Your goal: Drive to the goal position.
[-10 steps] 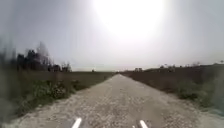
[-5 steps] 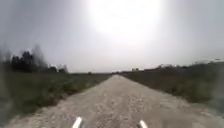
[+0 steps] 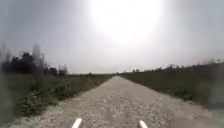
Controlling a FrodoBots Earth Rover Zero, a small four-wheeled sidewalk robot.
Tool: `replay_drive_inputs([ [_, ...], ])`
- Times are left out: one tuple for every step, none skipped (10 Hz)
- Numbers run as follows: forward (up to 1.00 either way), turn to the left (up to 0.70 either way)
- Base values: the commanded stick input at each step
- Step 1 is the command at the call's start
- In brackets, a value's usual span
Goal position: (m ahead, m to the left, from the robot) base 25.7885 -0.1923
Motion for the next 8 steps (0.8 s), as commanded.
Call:
replay_drive_inputs([
  [0.7, 0.0],
  [0.7, 0.0],
  [0.7, 0.0],
  [0.7, 0.0],
  [0.7, 0.0],
  [0.7, -0.03],
  [0.7, -0.25],
  [0.7, -0.35],
])
